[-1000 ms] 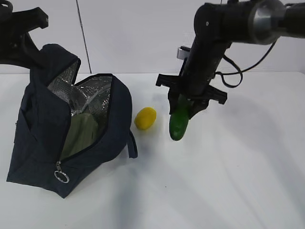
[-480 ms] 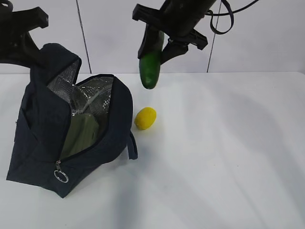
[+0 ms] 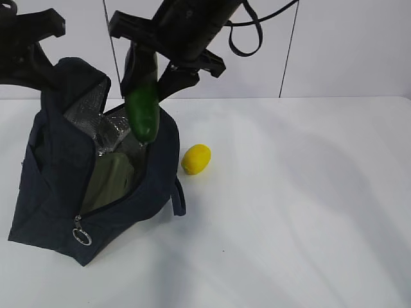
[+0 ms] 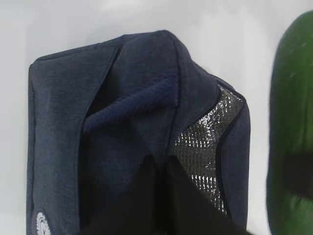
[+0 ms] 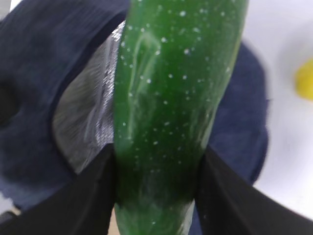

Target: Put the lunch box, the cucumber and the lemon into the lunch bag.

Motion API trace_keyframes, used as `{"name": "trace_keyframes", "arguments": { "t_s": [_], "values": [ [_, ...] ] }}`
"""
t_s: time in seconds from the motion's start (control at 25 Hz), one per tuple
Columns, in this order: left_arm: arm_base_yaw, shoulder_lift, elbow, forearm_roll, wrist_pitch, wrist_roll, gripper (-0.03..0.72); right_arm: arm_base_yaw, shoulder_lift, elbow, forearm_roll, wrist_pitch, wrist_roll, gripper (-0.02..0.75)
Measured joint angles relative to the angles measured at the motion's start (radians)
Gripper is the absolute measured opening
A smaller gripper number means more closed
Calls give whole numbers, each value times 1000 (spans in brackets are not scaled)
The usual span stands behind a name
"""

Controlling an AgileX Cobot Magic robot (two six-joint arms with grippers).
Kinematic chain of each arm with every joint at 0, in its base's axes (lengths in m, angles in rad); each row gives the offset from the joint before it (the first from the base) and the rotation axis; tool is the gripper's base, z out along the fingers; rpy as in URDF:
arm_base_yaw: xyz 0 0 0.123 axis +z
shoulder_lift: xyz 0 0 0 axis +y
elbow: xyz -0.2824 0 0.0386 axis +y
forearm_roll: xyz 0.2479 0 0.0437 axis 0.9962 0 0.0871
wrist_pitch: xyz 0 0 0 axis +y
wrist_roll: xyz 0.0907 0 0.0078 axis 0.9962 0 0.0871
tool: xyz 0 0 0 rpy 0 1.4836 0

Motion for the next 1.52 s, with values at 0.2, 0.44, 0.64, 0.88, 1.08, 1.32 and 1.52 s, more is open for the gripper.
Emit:
{"name": "trace_keyframes", "arguments": {
  "t_s": [0.2, 0.44, 0.64, 0.88, 1.08, 1.32, 1.52],
  "values": [
    [0, 0, 0, 0, -7, 0, -5, 44, 0, 0, -8, 4, -2, 363],
    [0, 0, 0, 0, -10, 0, -5, 53, 0, 0, -14, 4, -3, 363],
    [0, 0, 0, 0, -12, 0, -5, 66, 17, 0, 11, 6, -3, 363],
    [0, 0, 0, 0, -12, 0, -5, 86, 72, 0, 19, 6, -3, 363],
    [0, 0, 0, 0, -19, 0, -5, 86, 102, 0, 21, 6, -3, 363],
    [0, 0, 0, 0, -19, 0, -5, 86, 111, 0, 32, 6, -8, 440],
    [0, 0, 0, 0, -19, 0, -5, 86, 111, 0, 36, 6, -10, 512]
  ]
}}
